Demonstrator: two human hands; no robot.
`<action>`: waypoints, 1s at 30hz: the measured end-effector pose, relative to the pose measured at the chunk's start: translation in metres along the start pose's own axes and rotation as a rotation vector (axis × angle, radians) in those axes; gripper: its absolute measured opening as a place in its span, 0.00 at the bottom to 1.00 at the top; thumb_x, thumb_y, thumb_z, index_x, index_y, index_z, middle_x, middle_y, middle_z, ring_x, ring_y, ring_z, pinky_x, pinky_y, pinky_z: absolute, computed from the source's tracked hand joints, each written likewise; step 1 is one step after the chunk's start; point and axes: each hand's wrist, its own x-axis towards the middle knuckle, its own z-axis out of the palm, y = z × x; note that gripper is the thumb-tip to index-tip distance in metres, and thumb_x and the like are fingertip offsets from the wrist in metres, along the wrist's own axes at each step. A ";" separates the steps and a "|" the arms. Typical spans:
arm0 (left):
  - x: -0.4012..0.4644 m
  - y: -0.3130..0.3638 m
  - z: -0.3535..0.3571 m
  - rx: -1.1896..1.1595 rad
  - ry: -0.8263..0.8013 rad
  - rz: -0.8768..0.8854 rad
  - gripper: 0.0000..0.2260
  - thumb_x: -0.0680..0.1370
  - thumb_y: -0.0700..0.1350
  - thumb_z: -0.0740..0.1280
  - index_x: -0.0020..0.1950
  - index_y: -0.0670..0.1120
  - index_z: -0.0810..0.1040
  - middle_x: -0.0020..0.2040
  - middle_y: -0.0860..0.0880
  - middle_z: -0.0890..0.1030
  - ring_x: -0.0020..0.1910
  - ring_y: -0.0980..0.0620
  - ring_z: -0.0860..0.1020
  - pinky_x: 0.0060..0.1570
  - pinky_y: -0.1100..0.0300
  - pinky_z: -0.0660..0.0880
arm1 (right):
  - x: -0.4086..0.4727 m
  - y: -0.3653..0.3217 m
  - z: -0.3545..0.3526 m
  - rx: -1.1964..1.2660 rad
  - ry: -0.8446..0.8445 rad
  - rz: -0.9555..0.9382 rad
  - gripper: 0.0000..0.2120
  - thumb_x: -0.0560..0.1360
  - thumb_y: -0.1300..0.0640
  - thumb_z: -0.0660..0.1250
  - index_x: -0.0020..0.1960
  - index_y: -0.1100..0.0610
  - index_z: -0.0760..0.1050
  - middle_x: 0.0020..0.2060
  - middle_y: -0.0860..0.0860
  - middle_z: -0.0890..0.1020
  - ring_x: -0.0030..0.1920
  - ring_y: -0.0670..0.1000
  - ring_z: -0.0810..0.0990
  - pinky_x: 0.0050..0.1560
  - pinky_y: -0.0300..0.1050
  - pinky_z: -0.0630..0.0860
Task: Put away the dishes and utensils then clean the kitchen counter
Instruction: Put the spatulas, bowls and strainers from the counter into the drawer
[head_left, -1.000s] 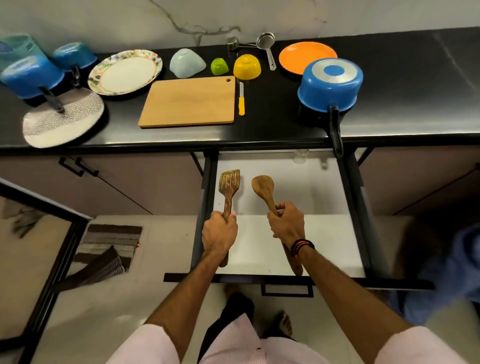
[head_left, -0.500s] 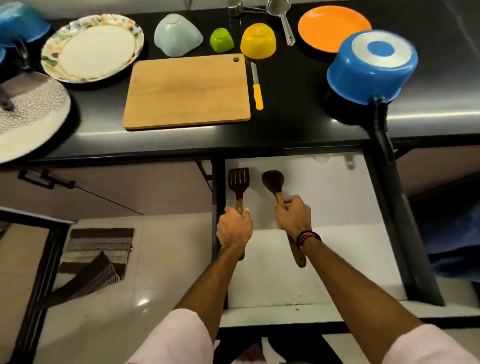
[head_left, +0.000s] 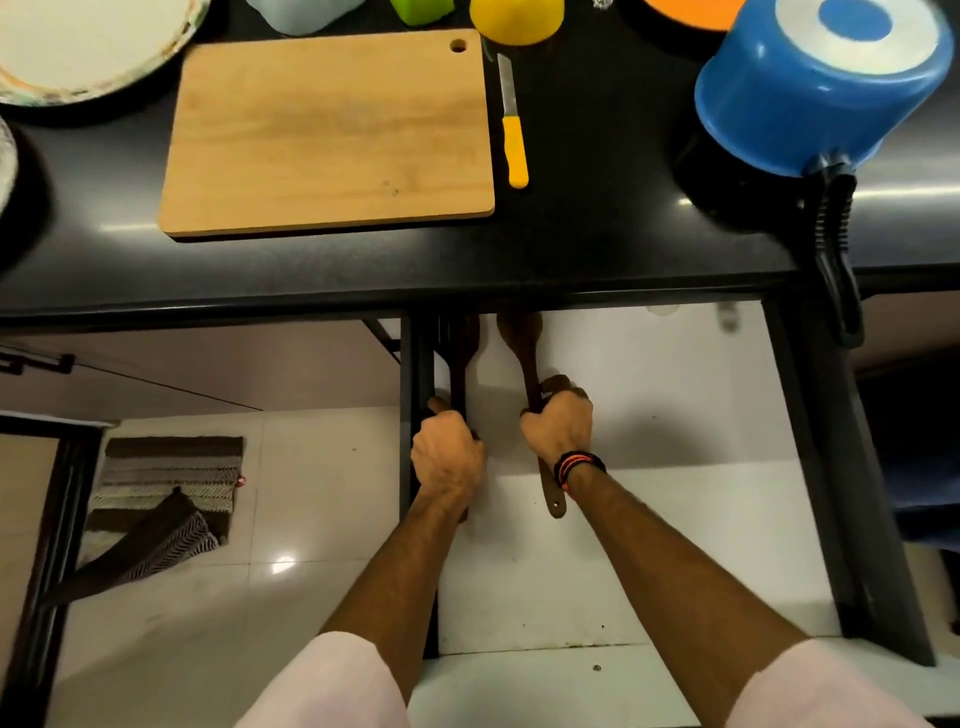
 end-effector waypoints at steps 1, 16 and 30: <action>0.001 -0.001 0.001 0.023 -0.007 0.009 0.15 0.80 0.43 0.65 0.63 0.36 0.72 0.57 0.39 0.78 0.56 0.41 0.80 0.53 0.51 0.78 | -0.001 0.000 0.003 -0.025 0.016 -0.001 0.13 0.68 0.65 0.71 0.52 0.59 0.77 0.48 0.57 0.80 0.48 0.58 0.81 0.51 0.49 0.82; 0.009 -0.009 0.006 0.092 -0.070 0.042 0.14 0.80 0.44 0.67 0.63 0.39 0.76 0.57 0.41 0.79 0.54 0.45 0.80 0.54 0.53 0.80 | -0.010 0.008 0.006 -0.248 -0.115 -0.048 0.18 0.75 0.51 0.71 0.60 0.59 0.74 0.53 0.56 0.80 0.53 0.57 0.80 0.53 0.49 0.79; -0.028 0.004 -0.062 -0.250 -0.209 0.128 0.29 0.77 0.52 0.70 0.73 0.42 0.64 0.67 0.43 0.74 0.64 0.45 0.75 0.57 0.56 0.73 | -0.033 -0.009 -0.088 -0.133 -0.239 -0.163 0.27 0.74 0.55 0.73 0.69 0.60 0.69 0.63 0.57 0.77 0.63 0.57 0.77 0.63 0.49 0.76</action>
